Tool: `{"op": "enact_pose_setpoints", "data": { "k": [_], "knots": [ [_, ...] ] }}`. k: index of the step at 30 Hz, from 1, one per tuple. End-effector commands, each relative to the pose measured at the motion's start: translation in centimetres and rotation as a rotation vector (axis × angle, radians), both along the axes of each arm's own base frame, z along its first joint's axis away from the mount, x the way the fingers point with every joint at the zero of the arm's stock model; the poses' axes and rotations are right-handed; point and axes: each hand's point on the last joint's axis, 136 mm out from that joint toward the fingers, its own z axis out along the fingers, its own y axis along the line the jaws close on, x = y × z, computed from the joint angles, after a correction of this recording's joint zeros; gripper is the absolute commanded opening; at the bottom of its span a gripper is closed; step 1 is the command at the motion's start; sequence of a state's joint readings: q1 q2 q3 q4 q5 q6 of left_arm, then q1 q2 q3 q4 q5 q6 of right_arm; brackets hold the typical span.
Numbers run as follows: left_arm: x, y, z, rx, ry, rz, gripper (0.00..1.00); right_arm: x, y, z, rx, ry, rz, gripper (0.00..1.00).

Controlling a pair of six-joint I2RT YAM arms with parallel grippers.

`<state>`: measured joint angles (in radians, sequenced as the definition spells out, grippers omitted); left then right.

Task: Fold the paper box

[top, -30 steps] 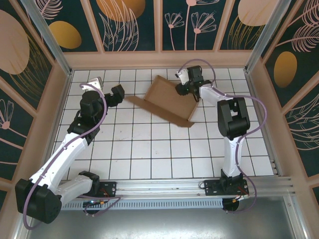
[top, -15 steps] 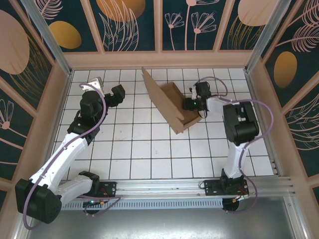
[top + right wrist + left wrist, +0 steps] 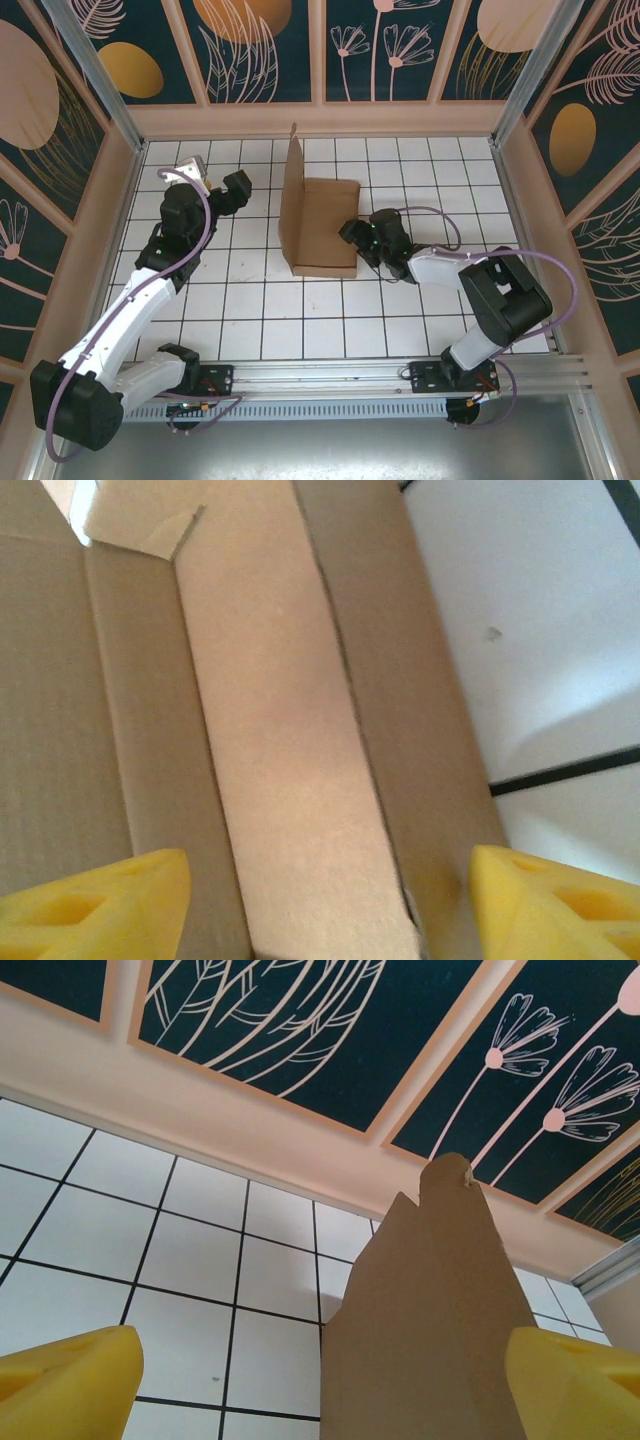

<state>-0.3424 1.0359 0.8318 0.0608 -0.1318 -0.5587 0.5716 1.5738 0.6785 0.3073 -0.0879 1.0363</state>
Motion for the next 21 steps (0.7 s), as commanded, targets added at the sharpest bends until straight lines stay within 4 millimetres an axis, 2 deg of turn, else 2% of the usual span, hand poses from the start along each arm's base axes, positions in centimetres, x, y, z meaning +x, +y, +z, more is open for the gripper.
{"op": "enact_pose_setpoints", "data": {
  "k": [1, 2, 5, 6, 8, 11, 13, 16, 18, 21],
  "knots": [
    [-0.7, 0.3, 0.2, -0.009, -0.011, 0.004, 0.93, 0.9, -3.9, 0.9, -0.213, -0.104, -0.050, 0.76],
    [-0.9, 0.3, -0.1, -0.007, -0.004, 0.001, 0.93, 1.5, -6.0, 1.6, -0.251, -0.146, -0.068, 0.78],
    [-1.3, 0.3, -1.0, -0.002, 0.010, -0.007, 0.93, 3.1, -7.7, 6.3, -0.419, -0.381, 0.056, 0.73],
    [-1.5, 0.3, -1.3, -0.005, 0.014, -0.013, 0.93, 3.9, -7.2, 8.3, -0.484, -0.493, 0.136, 0.71],
    [-1.8, 0.1, -1.8, -0.009, 0.012, -0.026, 0.93, 5.6, -5.9, 10.0, -0.601, -0.612, 0.299, 0.71],
    [-2.1, -0.1, -2.3, -0.010, 0.002, -0.045, 0.92, 8.3, -4.3, 9.5, -0.778, -0.717, 0.522, 0.74],
    [-2.3, -0.2, -2.3, -0.007, -0.002, -0.054, 0.92, 10.1, -3.5, 10.0, -0.835, -0.808, 0.613, 0.76],
    [-2.5, -0.4, -2.4, 0.003, 0.003, -0.075, 0.92, 12.7, -1.9, 9.7, -0.880, -0.873, 0.747, 0.80],
    [-2.6, -0.4, -2.5, 0.010, 0.007, -0.081, 0.93, 13.8, -0.2, 8.3, -0.869, -0.878, 0.872, 0.82],
    [-2.6, -0.4, -2.8, 0.021, 0.016, -0.080, 0.93, 15.2, 1.3, 6.2, -0.861, -0.879, 0.979, 0.82]
  ]
}}
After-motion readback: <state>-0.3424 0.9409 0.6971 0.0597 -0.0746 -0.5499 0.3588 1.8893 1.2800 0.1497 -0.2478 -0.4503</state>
